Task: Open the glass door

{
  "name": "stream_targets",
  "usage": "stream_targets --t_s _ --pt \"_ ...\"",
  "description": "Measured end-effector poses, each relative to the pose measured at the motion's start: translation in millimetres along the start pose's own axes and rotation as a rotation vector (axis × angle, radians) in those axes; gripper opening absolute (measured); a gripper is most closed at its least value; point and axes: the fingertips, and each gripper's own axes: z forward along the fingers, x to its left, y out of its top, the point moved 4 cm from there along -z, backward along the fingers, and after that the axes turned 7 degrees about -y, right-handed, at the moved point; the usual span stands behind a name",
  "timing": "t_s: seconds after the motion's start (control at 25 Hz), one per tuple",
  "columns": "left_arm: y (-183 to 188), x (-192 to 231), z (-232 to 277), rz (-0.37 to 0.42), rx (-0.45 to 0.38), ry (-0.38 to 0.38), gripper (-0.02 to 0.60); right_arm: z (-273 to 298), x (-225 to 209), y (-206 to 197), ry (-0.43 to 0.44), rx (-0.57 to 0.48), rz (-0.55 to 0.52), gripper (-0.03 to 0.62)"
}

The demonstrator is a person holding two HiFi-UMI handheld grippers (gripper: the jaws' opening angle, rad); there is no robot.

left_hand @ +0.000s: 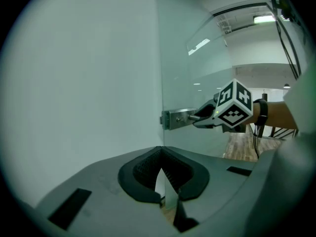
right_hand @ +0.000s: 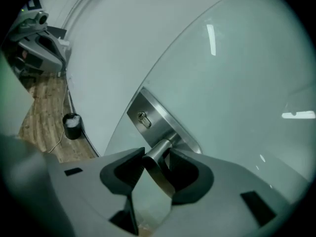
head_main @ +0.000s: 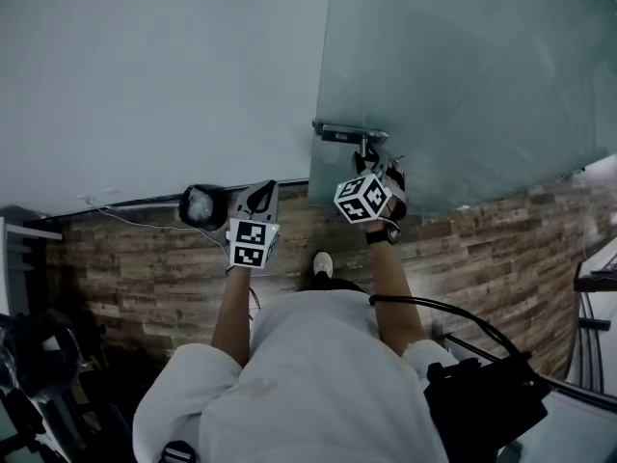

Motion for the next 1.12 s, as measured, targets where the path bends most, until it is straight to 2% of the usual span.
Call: stream_targets --t_s 0.2,0.4,0.56,0.64,0.76,0.84,0.92,1.04,1.12 --pt "16 -1 31 0.037 0.016 -0.031 0.000 43 -16 8 -0.018 0.018 0.011 0.160" --pt "34 -1 51 0.060 0.019 -0.076 0.000 63 -20 20 -0.048 0.044 -0.027 0.158" --pt "44 -11 82 0.098 0.015 -0.160 0.000 69 -24 24 -0.062 0.049 -0.014 0.158" --pt "49 -16 100 0.121 0.013 -0.233 0.000 63 -29 20 -0.088 -0.010 0.034 0.158" --pt "56 -26 128 0.145 -0.016 -0.347 0.000 35 -23 0 -0.204 -0.122 0.075 0.187" --pt "61 -34 146 0.162 -0.037 -0.411 0.000 16 -12 -24 -0.235 -0.111 0.184 0.187" --pt "64 -59 156 0.179 -0.052 -0.514 0.000 -17 -1 -66 -0.251 -0.025 0.400 0.187" --pt "58 -148 133 0.193 -0.081 -0.746 0.000 -125 14 -151 -0.371 0.137 0.719 0.186" --pt "45 -222 97 0.207 -0.076 -0.885 0.000 -218 22 -198 -0.487 0.226 0.861 0.184"
